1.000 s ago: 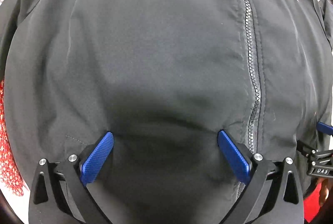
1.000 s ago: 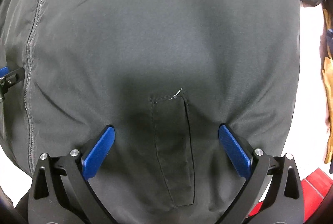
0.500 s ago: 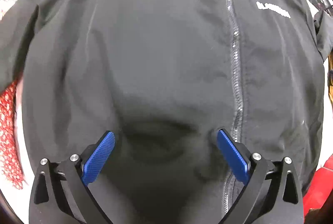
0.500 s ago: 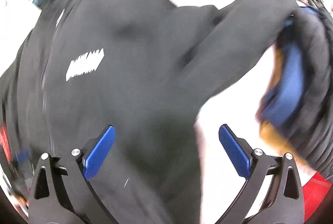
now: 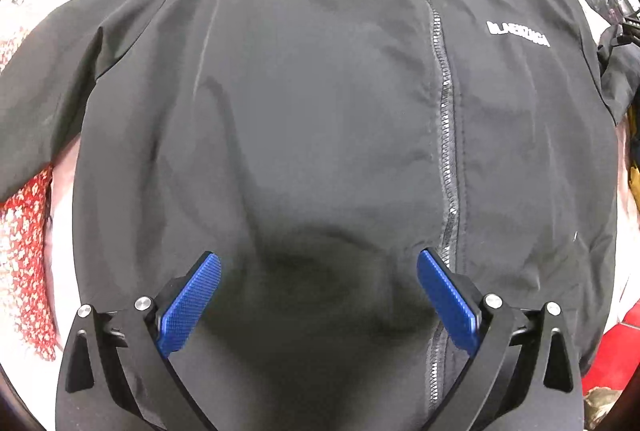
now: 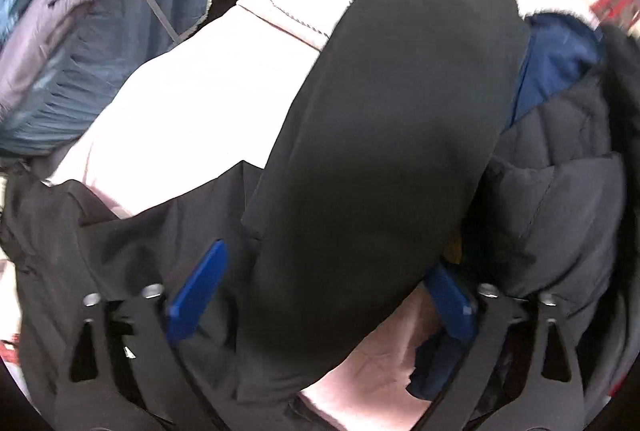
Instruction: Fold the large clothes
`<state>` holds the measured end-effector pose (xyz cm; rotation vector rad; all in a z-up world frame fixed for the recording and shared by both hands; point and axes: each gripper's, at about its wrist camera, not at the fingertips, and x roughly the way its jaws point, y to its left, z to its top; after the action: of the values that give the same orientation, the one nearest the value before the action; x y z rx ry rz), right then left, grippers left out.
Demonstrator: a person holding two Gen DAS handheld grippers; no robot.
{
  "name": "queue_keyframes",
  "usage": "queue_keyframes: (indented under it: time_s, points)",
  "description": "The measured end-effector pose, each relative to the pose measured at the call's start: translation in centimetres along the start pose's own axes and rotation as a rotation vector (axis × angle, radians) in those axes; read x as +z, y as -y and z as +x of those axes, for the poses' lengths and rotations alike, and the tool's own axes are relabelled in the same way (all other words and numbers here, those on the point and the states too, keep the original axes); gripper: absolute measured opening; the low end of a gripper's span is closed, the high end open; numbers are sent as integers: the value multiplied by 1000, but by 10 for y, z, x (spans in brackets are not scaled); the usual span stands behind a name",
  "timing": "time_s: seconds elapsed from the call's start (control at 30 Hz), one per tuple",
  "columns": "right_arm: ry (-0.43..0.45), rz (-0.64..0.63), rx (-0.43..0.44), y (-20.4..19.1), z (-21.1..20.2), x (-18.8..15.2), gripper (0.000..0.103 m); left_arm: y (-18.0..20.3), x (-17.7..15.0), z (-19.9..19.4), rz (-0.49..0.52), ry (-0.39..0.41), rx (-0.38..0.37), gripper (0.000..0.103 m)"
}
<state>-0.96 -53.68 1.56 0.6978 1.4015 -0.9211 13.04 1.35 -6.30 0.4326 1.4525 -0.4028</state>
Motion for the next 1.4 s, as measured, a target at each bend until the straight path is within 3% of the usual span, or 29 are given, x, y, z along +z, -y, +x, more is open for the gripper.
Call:
queue_keyframes:
  time_s: [0.1,0.23,0.37,0.43,0.5,0.53,0.57,0.6,0.63,0.83,0.97,1.03,1.23,1.4]
  points:
    - [67,-47,-23,-19,-15,-17,87,-3,-1,-5,-15,4,4,97]
    - [177,-35,-89,-9,-36,13,87,-8,-4,-14,-16,16,12,97]
    - [150,-66,-138,-5,-6,63,87,-18,-14,-19,-22,23,15,97]
    - [62,-54,-112,6,17,72,87,-22,-21,-20,-30,20,14,97]
    - [-38,-36,-101,12,46,77,74,-23,-24,-21,-44,11,7,97]
    - [-30,-69,-153,11,51,74,56,-23,-25,-22,-48,7,5,97]
    - [-8,-95,-180,8,50,71,31,-23,-26,-22,-49,5,4,97]
    - [10,-105,-171,6,47,69,16,-22,-26,-24,-47,7,3,97]
    - [23,-80,-108,8,41,65,5,-21,-25,-25,-43,11,2,97]
    - [210,14,-24,15,-30,58,2,-21,-20,-39,-19,42,-8,97]
    - [280,302,62,60,-76,58,2,-24,-19,-57,-13,87,-13,97]
    - [283,369,89,76,-87,56,2,-31,-23,-64,-23,108,-26,97]
    - [371,207,-22,45,-110,25,2,-47,-45,-52,-87,102,-59,97]
    - [558,-180,-33,-68,-141,-21,2,-47,-61,-60,-90,107,-59,97]
